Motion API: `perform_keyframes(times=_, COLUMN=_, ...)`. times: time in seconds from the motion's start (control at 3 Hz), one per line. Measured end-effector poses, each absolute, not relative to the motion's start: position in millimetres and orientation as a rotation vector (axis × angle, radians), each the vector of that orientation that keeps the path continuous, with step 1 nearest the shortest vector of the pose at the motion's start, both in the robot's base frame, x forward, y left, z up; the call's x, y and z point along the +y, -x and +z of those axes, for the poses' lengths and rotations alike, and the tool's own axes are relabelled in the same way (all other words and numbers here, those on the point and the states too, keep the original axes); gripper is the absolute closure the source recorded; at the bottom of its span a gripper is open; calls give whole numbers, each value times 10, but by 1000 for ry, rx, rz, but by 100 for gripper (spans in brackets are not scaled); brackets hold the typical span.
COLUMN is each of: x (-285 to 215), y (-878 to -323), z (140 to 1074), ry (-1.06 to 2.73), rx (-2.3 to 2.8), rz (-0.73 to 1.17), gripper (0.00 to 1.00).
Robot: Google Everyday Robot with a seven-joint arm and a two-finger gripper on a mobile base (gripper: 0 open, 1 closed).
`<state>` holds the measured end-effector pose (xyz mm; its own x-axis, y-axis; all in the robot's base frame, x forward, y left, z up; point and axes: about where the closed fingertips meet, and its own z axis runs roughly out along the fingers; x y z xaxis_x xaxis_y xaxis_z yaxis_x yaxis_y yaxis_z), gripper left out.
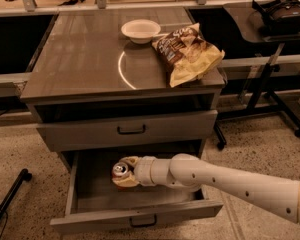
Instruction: Place coke can into middle drawer
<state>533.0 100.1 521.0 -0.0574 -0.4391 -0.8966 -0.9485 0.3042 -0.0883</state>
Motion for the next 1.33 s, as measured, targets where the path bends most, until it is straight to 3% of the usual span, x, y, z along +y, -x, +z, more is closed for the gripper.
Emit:
perform_keyframes(times=0.67, x=1046, y=-5452, z=4737, ry=1296, rx=1671, rz=685, gripper=100)
perform_keyframes(times=1.33, x=1087, y=-5526, z=4482, ry=1283, rx=1679, rz=634, gripper=58)
